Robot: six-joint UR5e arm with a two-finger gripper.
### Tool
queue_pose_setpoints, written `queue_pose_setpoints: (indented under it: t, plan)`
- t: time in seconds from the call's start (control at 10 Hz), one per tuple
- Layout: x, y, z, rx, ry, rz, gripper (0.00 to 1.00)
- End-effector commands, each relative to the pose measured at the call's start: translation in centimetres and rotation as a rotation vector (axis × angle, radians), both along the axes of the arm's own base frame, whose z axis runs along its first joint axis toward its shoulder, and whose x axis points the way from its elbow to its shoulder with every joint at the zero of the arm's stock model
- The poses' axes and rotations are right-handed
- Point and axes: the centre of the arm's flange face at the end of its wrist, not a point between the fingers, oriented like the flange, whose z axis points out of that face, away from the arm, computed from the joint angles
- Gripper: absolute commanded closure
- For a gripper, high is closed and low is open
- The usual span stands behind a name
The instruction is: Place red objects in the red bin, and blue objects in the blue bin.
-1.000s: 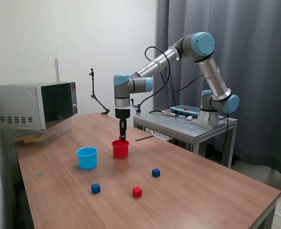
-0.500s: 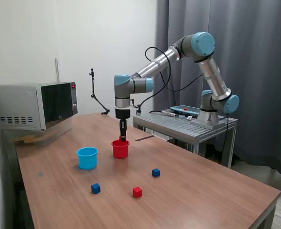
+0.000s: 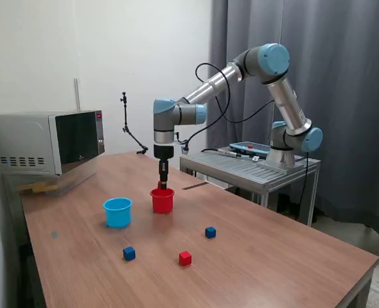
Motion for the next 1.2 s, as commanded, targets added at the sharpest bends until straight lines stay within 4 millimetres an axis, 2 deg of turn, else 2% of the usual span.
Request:
queue_pose_setpoints:
  t: [0.0, 0.2, 0.3, 0.9, 1.0, 1.1]
  plan:
    - [0.2, 0.0, -0.3, 0.0, -0.005, 0.001, 1.0]
    - [0.2, 0.0, -0.4, -0.001, -0.008, 0.001, 1.0]
    - [0.2, -0.1, -0.4, -0.001, -0.008, 0.001, 0.0]
    - [0.2, -0.3, -0.3, -0.001, -0.006, 0.006, 0.0]
    - [0.1, -0.7, -0.3, -0.001, -0.006, 0.012, 0.0]
    - [-0.5, -1.6, 0.6, 0.003, 0.013, 0.027, 0.0]
